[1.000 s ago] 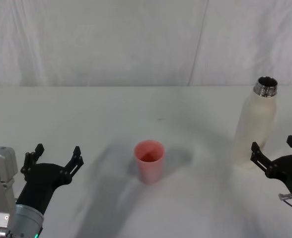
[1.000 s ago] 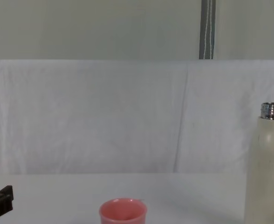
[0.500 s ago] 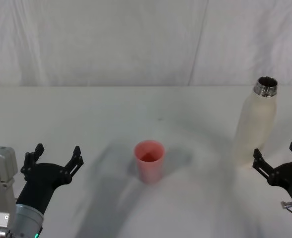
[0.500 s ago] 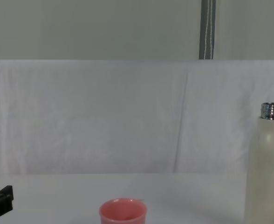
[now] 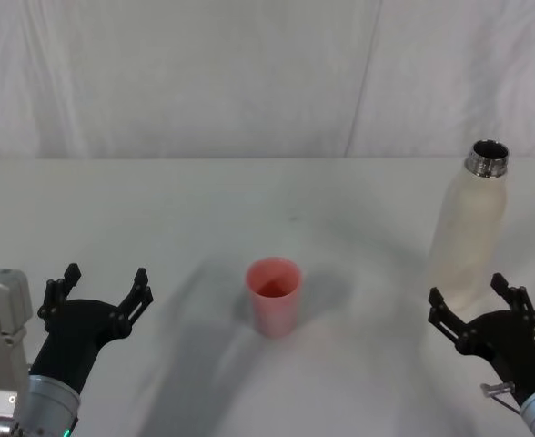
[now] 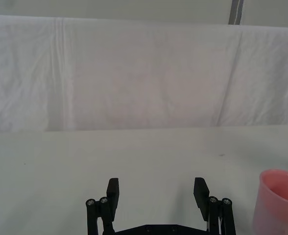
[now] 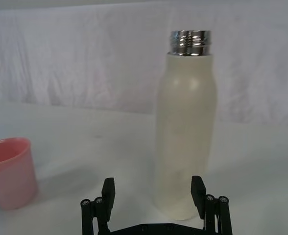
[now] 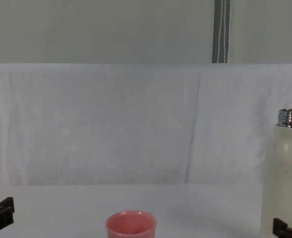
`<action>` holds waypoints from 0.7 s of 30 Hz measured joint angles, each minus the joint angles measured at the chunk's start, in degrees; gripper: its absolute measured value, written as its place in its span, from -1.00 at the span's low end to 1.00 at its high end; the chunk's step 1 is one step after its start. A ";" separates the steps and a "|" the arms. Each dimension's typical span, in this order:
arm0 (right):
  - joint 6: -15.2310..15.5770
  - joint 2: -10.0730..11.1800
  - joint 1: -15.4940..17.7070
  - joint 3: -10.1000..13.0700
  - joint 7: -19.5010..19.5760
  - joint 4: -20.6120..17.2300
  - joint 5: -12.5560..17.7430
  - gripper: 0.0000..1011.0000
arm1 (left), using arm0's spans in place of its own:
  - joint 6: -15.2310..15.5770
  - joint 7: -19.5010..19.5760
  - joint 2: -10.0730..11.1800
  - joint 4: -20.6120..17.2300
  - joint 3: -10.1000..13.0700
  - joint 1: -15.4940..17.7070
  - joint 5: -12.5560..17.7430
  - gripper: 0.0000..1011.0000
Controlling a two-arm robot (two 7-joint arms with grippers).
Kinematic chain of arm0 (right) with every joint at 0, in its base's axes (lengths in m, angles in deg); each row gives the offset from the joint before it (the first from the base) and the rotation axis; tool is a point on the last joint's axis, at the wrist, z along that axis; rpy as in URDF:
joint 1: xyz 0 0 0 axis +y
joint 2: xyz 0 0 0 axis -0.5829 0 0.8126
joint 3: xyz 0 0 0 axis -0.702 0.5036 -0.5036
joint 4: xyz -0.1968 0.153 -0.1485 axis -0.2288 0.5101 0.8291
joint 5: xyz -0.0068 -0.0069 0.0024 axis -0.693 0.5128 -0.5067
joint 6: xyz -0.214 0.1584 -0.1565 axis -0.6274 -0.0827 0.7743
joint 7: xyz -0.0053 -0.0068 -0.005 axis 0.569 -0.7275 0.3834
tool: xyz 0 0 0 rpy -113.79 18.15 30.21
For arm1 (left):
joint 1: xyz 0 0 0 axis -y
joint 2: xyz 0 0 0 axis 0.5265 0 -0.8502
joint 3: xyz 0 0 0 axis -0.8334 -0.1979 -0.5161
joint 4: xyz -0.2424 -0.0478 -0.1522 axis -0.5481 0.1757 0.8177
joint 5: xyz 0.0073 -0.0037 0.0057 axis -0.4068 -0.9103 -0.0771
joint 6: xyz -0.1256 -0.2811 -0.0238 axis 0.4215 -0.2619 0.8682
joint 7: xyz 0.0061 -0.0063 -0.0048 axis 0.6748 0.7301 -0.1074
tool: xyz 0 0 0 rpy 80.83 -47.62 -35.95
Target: Grasp the thermos with one hand and pour water into the cup lid.
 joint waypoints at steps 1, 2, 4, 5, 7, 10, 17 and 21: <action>-0.08 -0.01 -0.05 -0.12 -0.10 0.15 0.01 0.98 | 0.00 0.00 0.00 0.00 0.00 0.00 0.00 0.98; -0.18 -0.03 -0.13 -0.30 -0.20 0.37 0.03 0.98 | 0.00 0.00 0.00 0.00 0.00 0.00 0.00 0.98; -0.43 -0.07 -0.37 -0.78 -0.35 0.90 0.08 0.98 | 0.00 0.00 0.00 0.00 0.00 0.00 0.00 0.98; -0.49 -0.10 -0.47 -0.96 -0.42 1.09 0.10 0.98 | 0.00 0.00 0.00 0.00 0.00 0.00 0.00 0.98; -0.65 -0.22 -0.78 -1.47 -0.68 1.61 0.19 0.98 | 0.00 0.00 0.00 0.00 0.00 0.00 0.00 0.98; -0.80 -0.30 -1.18 -2.02 -0.85 2.20 0.31 0.98 | 0.00 0.00 0.00 0.00 0.00 0.00 0.00 0.98; -1.14 -0.54 -2.13 -3.10 -1.10 3.60 0.50 0.98 | 0.00 0.00 0.00 0.00 0.00 0.00 0.00 0.98; -1.40 -0.67 -2.55 -3.57 -1.11 4.12 0.63 0.98 | 0.00 0.00 0.00 0.00 0.00 0.00 0.00 0.98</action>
